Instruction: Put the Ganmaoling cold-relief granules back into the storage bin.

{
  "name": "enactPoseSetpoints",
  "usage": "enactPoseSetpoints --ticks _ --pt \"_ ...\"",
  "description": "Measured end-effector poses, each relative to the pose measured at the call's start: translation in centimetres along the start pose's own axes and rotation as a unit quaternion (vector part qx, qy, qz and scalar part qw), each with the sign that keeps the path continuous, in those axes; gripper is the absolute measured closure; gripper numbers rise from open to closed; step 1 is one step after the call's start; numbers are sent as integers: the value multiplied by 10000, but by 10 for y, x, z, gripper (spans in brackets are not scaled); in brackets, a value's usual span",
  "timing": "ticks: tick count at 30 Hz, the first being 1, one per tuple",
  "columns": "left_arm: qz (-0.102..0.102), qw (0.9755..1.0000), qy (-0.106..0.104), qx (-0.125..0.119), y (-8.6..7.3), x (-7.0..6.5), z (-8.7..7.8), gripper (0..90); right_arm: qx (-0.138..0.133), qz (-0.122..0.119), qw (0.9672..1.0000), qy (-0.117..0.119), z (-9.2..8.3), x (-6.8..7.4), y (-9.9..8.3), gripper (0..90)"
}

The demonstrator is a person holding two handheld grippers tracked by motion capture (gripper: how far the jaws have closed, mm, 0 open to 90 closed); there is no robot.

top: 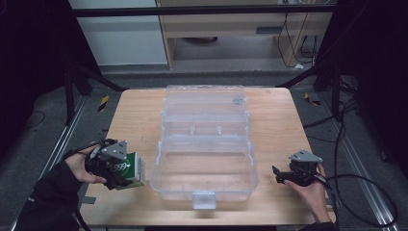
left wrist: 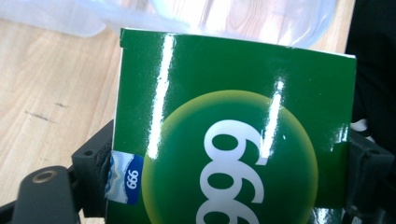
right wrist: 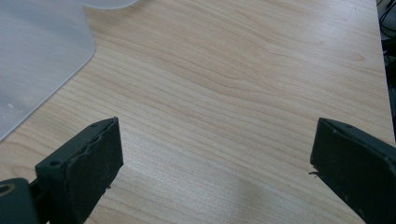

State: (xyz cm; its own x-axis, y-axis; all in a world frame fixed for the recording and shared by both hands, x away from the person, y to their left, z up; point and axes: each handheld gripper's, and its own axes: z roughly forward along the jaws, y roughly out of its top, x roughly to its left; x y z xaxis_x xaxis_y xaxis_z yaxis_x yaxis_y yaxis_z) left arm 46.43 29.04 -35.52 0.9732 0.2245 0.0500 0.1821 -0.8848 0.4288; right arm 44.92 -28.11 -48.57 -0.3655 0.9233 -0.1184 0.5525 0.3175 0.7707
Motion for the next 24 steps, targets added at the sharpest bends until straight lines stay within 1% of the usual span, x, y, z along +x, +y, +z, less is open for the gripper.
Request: enactPoseSetpoints --ticks 3,6,11,13,18,21,24 --pt "1 10000 22 -75 6 -2 -8 132 2 0 10000 -5 0 0 0 28" --pt "46 10000 62 -42 13 -5 -16 132 -1 26 10000 1 0 0 0 28" --pt "45 10000 85 19 24 -7 -27 133 6 28 10000 3 -1 0 0 28" --pt "63 9999 99 52 29 -8 -30 133 2 39 10000 -16 -1 0 0 28" --pt "111 9999 70 35 39 -10 -34 134 4 28 10000 -9 0 0 0 28" --pt "173 9998 69 85 46 -10 -36 134 -7 30 10000 -20 0 0 0 28" --pt "207 9997 69 67 54 -11 -38 134 -25 20 10000 -21 -1 -1 0 28"
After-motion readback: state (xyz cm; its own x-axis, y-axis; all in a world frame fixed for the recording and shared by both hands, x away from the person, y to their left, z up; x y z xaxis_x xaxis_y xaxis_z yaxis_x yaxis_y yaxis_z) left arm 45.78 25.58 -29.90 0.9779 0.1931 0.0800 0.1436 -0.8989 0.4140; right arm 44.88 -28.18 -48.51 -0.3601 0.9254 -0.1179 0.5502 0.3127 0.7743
